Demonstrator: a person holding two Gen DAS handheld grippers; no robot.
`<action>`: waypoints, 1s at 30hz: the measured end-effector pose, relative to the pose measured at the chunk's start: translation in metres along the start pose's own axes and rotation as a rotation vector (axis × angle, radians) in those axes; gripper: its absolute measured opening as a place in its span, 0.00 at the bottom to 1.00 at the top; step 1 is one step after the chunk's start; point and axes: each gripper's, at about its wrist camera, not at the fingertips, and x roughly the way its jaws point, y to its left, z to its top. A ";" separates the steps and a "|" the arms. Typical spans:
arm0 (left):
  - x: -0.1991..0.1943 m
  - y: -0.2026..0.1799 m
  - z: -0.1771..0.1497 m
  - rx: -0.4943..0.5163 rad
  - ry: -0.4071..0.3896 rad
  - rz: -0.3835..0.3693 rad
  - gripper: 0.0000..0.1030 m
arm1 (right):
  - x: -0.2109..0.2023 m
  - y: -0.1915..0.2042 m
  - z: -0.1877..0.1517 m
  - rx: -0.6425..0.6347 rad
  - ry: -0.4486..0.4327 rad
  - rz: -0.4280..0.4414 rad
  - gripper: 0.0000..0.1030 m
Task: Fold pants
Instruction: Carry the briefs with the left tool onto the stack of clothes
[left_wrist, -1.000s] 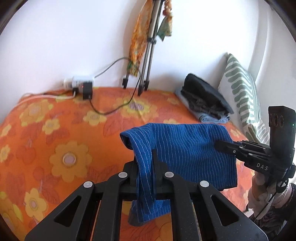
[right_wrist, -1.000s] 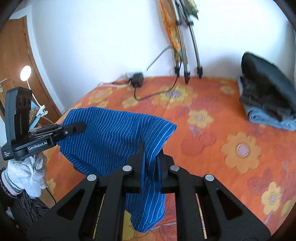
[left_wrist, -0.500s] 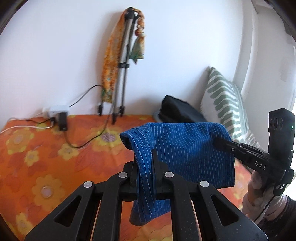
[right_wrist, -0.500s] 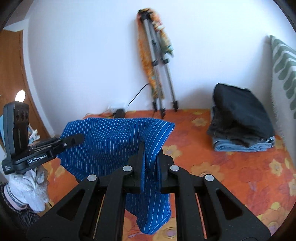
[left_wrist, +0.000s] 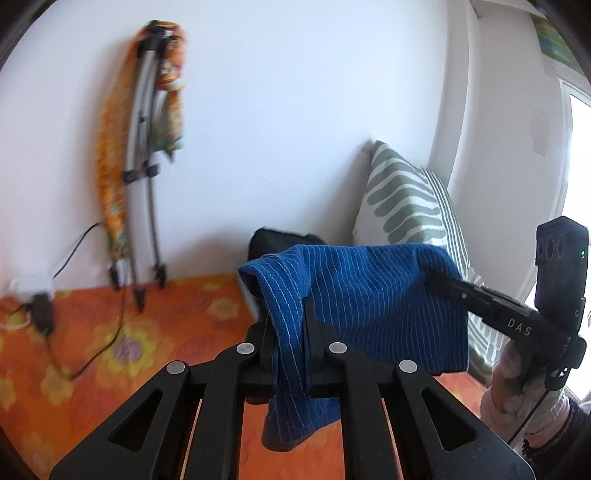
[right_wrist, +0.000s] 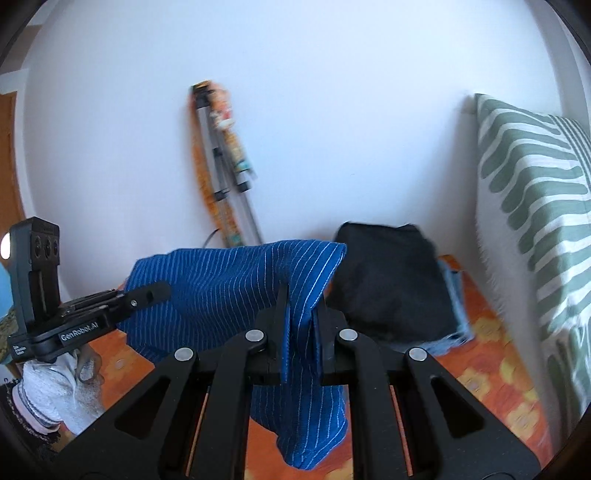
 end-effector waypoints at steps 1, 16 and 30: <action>0.009 -0.003 0.005 0.006 0.000 -0.003 0.08 | 0.006 -0.013 0.006 0.009 0.006 -0.010 0.10; 0.158 -0.018 0.051 -0.002 0.029 -0.011 0.07 | 0.107 -0.122 0.081 -0.010 0.041 -0.124 0.10; 0.233 0.010 0.042 -0.056 0.114 0.044 0.07 | 0.208 -0.183 0.069 0.032 0.175 -0.128 0.10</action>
